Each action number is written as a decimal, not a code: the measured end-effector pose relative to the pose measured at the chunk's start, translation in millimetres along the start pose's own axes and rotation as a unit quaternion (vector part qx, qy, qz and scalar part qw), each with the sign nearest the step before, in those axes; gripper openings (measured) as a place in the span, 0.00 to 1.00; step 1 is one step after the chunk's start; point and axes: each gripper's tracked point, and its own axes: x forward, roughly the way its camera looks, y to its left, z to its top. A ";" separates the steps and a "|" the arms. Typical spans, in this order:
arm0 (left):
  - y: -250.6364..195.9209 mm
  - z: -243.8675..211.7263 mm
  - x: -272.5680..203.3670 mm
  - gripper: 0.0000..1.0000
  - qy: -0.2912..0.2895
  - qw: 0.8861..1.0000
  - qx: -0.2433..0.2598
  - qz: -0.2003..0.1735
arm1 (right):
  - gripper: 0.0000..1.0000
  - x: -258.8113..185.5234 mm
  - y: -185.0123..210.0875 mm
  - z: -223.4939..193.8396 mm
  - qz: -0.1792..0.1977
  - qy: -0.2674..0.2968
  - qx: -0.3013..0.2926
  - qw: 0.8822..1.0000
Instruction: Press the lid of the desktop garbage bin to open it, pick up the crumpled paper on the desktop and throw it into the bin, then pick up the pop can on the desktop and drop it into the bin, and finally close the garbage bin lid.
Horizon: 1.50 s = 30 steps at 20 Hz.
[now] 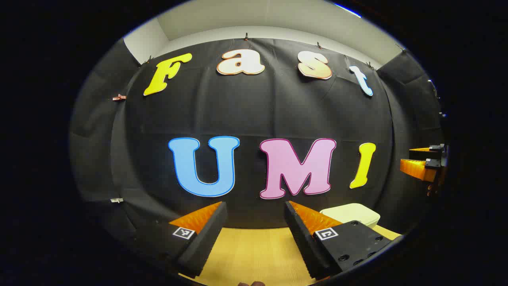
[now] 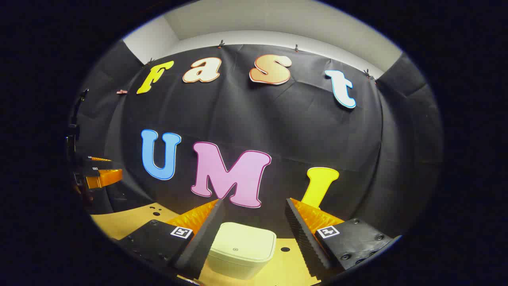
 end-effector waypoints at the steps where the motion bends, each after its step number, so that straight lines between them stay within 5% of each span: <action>1: -2.4 0.0 0.4 0.94 0.001 1.000 0.000 -0.002 | 0.97 0.0 0.0 0.0 0.000 0.000 0.000 1.000; 17: -1.4 -0.1 4.2 0.94 0.005 1.000 0.011 0.012 | 0.96 6.1 -1.6 -7.4 0.012 0.012 0.019 1.000; 21: -5.5 1.4 1.6 0.94 0.003 1.000 0.019 0.009 | 0.12 5.8 -7.4 -15.1 0.008 0.026 0.030 0.999; 23: -6.6 1.3 1.6 0.94 0.003 1.000 0.018 0.007 | 0.05 16.2 -14.1 -26.4 0.003 0.034 0.019 0.999; 30: -9.3 -2.3 -6.2 0.94 0.007 1.000 0.020 0.005 | 0.06 43.7 -2.1 -83.0 0.039 0.127 0.022 0.991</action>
